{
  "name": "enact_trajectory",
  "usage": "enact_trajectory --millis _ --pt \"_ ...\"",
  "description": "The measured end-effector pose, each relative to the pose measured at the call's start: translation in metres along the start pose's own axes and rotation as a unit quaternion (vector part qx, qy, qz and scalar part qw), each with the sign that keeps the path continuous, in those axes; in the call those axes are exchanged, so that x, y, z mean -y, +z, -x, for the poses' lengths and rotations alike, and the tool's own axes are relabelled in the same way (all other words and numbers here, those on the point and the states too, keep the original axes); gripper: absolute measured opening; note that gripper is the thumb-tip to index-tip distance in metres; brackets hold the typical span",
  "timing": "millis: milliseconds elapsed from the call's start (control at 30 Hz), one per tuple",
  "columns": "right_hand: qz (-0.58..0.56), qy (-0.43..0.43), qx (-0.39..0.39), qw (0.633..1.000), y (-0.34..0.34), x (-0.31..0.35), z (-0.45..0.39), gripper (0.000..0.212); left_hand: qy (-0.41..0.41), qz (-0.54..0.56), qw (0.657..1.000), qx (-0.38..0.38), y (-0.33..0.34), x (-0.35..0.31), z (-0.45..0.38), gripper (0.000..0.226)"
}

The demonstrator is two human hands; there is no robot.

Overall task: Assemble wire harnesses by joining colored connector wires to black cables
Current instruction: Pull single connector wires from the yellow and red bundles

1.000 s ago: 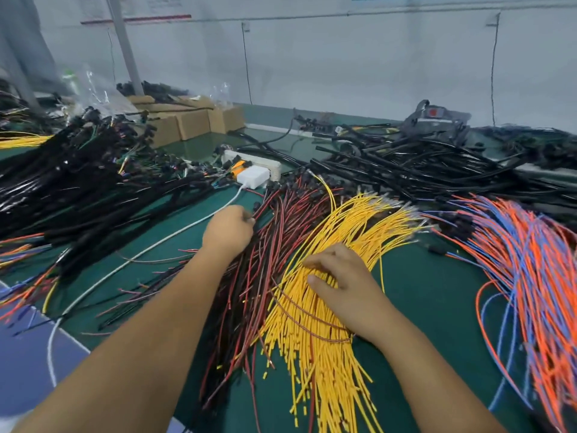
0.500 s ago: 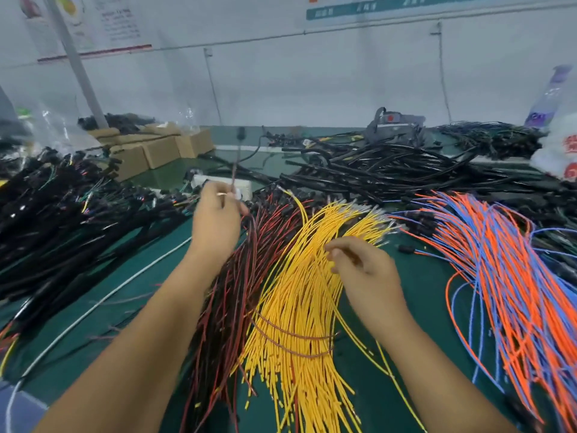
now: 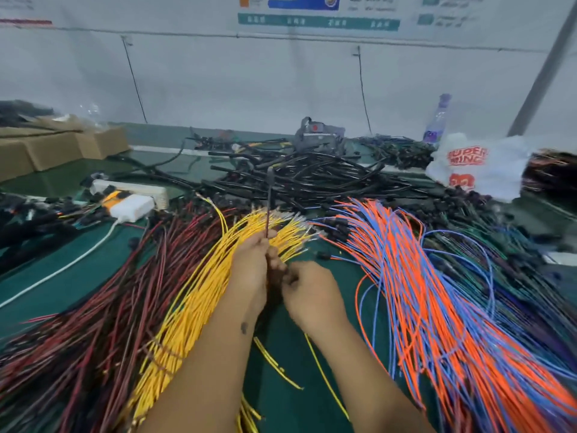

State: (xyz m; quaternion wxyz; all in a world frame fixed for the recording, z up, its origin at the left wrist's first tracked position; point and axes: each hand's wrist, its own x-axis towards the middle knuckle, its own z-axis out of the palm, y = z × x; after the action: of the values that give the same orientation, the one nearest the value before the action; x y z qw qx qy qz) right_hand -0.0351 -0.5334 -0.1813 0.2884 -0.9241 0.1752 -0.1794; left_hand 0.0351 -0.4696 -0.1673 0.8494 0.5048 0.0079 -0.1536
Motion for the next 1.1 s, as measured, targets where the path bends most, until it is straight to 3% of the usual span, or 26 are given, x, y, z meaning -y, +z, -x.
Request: enact_trajectory --millis 233,367,433,567,700,767,833,900,967,1100 --pt "0.042 0.019 -0.045 0.998 0.007 0.000 0.004 0.013 -0.002 -0.033 0.999 -0.003 -0.010 -0.002 0.003 0.023" --pt "-0.148 0.000 -0.201 0.968 -0.006 -0.008 0.005 0.008 -0.015 -0.041 0.998 0.034 -0.007 -0.002 0.011 0.027" --pt "-0.212 -0.044 -0.176 0.960 -0.011 -0.010 0.007 0.016 -0.026 -0.043 0.998 0.044 -0.007 -0.004 0.015 0.027" --pt "-0.093 -0.050 -0.019 0.994 -0.002 -0.009 0.010 0.014 -0.052 0.034 0.996 0.068 -0.010 -0.010 0.015 0.025" --pt "-0.085 -0.034 0.049 0.995 -0.002 -0.007 0.008 0.012 -0.052 0.028 0.996 0.067 -0.015 -0.008 0.007 0.026" --pt "-0.171 -0.003 0.023 0.985 -0.006 -0.005 0.008 0.020 -0.042 -0.036 0.994 0.089 -0.015 -0.006 0.006 0.026" --pt "-0.287 0.056 -0.052 0.955 -0.010 -0.006 0.007 0.017 -0.041 -0.090 0.987 0.124 -0.014 -0.005 0.007 0.026" --pt "-0.326 0.100 -0.119 0.932 -0.015 -0.012 0.005 0.010 -0.040 -0.129 0.979 0.152 -0.011 -0.004 0.010 0.026" --pt "-0.247 0.108 -0.141 0.953 -0.021 -0.021 0.001 0.011 -0.043 -0.148 0.974 0.165 -0.009 -0.004 0.011 0.026" --pt "0.035 0.090 -0.108 0.989 -0.035 -0.043 -0.005 0.041 -0.066 -0.171 0.977 0.110 -0.003 -0.002 0.011 0.030"
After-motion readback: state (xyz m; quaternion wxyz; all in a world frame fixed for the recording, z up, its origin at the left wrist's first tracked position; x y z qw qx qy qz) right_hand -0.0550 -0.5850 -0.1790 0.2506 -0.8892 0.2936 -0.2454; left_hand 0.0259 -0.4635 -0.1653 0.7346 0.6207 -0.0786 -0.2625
